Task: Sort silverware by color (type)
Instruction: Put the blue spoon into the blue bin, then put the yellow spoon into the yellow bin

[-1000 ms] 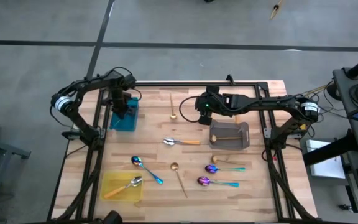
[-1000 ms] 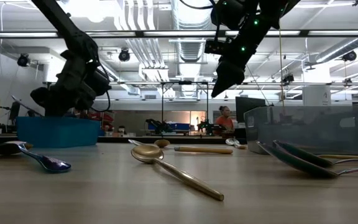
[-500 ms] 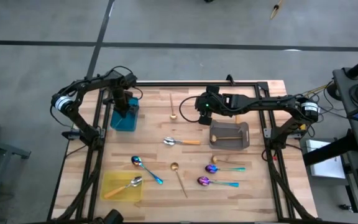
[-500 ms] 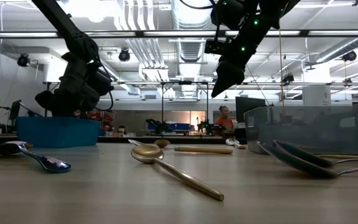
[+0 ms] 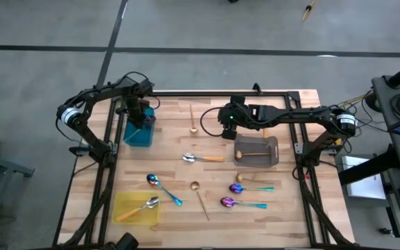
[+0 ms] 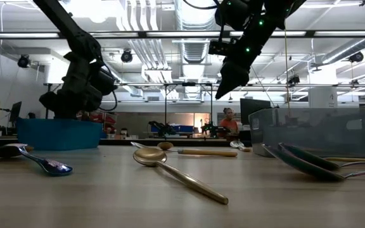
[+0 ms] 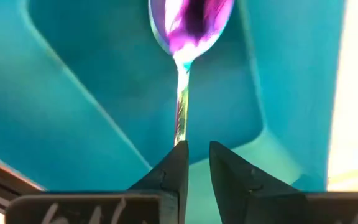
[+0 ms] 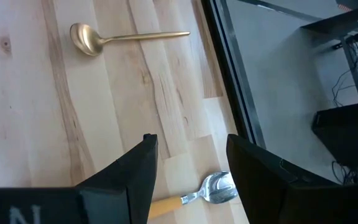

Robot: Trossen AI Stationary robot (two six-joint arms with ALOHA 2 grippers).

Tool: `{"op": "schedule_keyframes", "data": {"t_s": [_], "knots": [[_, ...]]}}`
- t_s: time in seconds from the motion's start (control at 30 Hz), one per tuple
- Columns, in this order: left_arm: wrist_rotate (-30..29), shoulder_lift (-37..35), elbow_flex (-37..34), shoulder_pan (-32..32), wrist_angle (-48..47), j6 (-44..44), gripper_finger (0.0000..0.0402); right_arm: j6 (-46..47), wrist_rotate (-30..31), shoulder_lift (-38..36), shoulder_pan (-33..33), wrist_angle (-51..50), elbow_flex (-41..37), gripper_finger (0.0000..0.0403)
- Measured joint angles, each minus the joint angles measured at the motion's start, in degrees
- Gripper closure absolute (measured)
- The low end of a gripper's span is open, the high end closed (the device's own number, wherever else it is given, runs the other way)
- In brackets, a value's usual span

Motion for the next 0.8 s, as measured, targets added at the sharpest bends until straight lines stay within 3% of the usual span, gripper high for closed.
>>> {"op": "schedule_keyframes", "data": {"t_s": [0.2,0.37,0.47,0.6,0.73,0.8], "knots": [[0.0,-5.1,5.9,-0.9,1.9,2.4,0.0352,1.1,0.0,0.0,0.0,1.3,0.0,0.022],[0.0,-15.2,7.0,-5.6,12.7,3.3,0.0352,5.9,-0.1,0.0,0.0,6.5,0.0,0.022],[0.0,-22.0,4.3,-10.1,22.2,3.3,0.0352,10.9,-1.4,0.0,0.0,10.8,0.0,0.022],[0.0,-29.7,-1.8,-16.8,36.3,3.9,0.0352,16.5,-8.8,0.8,0.0,14.3,-0.1,0.022],[0.0,-34.9,-9.4,-22.7,52.6,6.1,0.0352,21.0,-15.3,1.8,0.1,18.2,-0.1,0.022],[0.0,-36.7,-13.4,-24.9,61.0,6.6,0.0352,23.9,-15.7,2.0,0.1,20.2,-0.1,0.022]]}}
